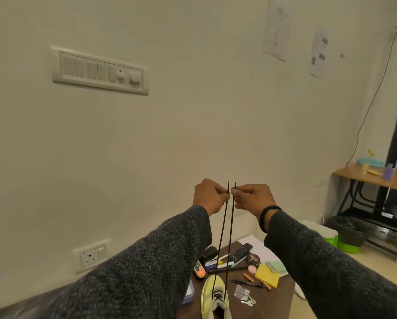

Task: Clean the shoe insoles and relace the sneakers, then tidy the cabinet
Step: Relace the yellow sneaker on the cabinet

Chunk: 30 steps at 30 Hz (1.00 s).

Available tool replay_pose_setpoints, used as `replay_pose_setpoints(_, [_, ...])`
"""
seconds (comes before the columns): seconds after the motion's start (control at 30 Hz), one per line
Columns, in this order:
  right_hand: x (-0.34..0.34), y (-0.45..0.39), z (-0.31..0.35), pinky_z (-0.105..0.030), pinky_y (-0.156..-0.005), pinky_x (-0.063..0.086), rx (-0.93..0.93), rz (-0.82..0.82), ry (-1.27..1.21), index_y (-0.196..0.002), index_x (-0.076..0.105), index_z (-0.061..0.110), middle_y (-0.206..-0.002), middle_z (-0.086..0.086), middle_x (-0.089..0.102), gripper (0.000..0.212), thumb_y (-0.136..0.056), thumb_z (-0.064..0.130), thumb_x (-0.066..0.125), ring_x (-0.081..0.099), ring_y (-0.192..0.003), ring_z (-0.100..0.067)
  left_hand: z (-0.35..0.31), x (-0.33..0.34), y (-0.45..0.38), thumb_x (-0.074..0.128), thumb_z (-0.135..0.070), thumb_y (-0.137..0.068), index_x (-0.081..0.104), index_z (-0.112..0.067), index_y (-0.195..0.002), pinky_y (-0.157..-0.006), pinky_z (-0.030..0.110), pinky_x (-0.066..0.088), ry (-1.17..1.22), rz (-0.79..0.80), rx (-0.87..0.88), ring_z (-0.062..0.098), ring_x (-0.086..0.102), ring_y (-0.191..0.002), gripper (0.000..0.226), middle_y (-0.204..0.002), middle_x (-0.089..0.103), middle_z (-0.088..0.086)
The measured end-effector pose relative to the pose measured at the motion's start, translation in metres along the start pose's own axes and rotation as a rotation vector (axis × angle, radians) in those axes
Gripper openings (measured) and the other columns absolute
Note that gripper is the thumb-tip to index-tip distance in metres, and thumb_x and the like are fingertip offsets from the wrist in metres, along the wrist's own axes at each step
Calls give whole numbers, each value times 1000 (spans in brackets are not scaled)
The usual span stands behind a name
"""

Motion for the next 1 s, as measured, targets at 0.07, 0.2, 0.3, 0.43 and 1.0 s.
replay_pose_setpoints(0.07, [5, -1, 0, -18, -63, 56, -2, 20, -8, -101, 75, 11, -97, -3, 72, 11, -91, 9, 70, 72, -85, -15, -1, 4, -1, 74, -21, -89, 81, -13, -96, -74, 30, 60, -13, -7, 3, 17, 69, -78, 12, -89, 76, 7])
replay_pose_setpoints(0.2, [6, -3, 5, -17, -63, 54, -68, -24, 124, -104, 75, 12, -93, 1, 73, 14, -90, 12, 72, 72, -78, -11, -4, 7, -2, 74, -23, -90, 82, -15, -96, -69, 27, 56, -15, -25, 5, 17, 68, -79, 12, -90, 76, 6])
replay_pose_setpoints(0.3, [5, -7, 12, -22, -69, 57, -140, -76, 284, -101, 76, 13, -85, 12, 65, 12, -89, 13, 73, 69, -82, -12, -4, 8, -3, 75, -22, -89, 82, -14, -93, -61, 25, 53, 5, -7, 9, 13, 64, -66, 11, -85, 75, 5])
replay_pose_setpoints(0.43, [9, -10, 12, -41, -86, 60, -162, -88, 372, -83, 70, 23, -85, 8, 68, 12, -91, 14, 69, 68, -88, -17, 3, 15, 0, 73, -18, -89, 81, -13, -97, -73, 29, 59, 65, 42, 0, 18, 70, -81, 12, -90, 76, 6])
replay_pose_setpoints(1.0, [-42, -25, -120, -46, -88, 58, 176, -247, 364, -72, 60, 23, -81, -10, 71, 24, -94, 15, 65, 70, -73, -25, 95, 67, 31, 81, -16, -81, 81, -10, -93, -74, 27, 59, -279, 231, 3, 18, 70, -75, 13, -88, 76, 11])
Point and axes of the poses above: each hand's wrist, its own y-axis away from the middle knuckle, its own x-axis out of the palm, z = x × y, the point moved 5 cm from there along -y, towards the middle knuckle
